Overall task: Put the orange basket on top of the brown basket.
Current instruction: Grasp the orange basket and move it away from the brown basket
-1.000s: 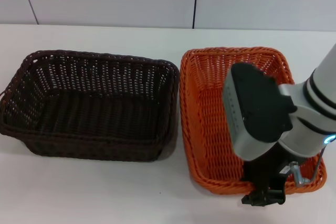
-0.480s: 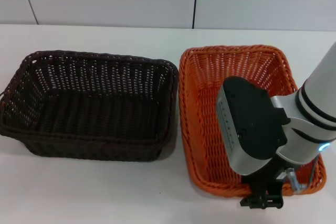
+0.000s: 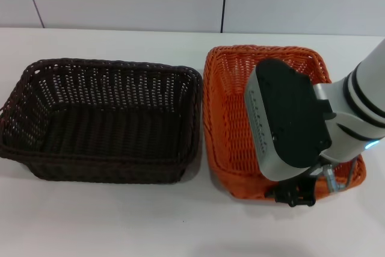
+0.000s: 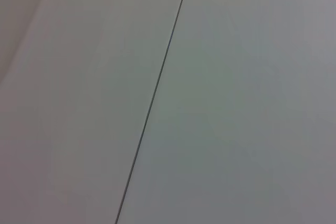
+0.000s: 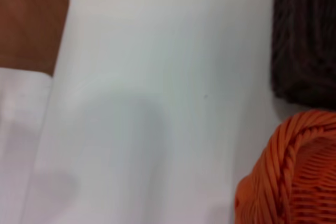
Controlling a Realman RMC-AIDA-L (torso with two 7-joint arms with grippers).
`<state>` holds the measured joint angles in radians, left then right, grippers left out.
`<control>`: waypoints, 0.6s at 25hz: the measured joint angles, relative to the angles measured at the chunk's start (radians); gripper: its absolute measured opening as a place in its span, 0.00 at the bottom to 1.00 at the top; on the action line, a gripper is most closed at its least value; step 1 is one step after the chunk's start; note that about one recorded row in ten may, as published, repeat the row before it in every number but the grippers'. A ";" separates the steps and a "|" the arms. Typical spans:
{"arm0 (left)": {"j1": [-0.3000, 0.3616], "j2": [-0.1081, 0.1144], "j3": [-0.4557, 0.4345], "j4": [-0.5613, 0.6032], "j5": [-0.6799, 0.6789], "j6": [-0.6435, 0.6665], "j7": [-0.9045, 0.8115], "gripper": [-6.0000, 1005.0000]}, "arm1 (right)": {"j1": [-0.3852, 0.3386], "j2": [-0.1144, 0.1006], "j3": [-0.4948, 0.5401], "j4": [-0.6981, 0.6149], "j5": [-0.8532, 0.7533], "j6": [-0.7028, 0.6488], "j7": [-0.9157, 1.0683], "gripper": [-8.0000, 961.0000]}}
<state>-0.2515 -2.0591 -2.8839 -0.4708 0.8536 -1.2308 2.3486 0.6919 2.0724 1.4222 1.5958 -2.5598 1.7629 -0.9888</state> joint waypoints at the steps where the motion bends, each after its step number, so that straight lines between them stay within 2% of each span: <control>1: 0.002 0.000 0.000 0.000 0.000 0.000 0.000 0.60 | -0.006 0.000 0.000 0.024 -0.007 0.003 0.008 0.19; 4: 0.007 0.002 0.000 -0.003 0.000 0.000 0.000 0.60 | -0.026 0.002 -0.015 0.113 -0.055 0.011 0.035 0.18; 15: -0.001 0.004 0.000 -0.009 0.001 -0.009 0.000 0.60 | -0.054 0.006 -0.098 0.253 -0.266 -0.002 0.105 0.17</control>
<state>-0.2523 -2.0554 -2.8838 -0.4800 0.8544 -1.2394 2.3485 0.6382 2.0781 1.3238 1.8489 -2.8261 1.7612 -0.8835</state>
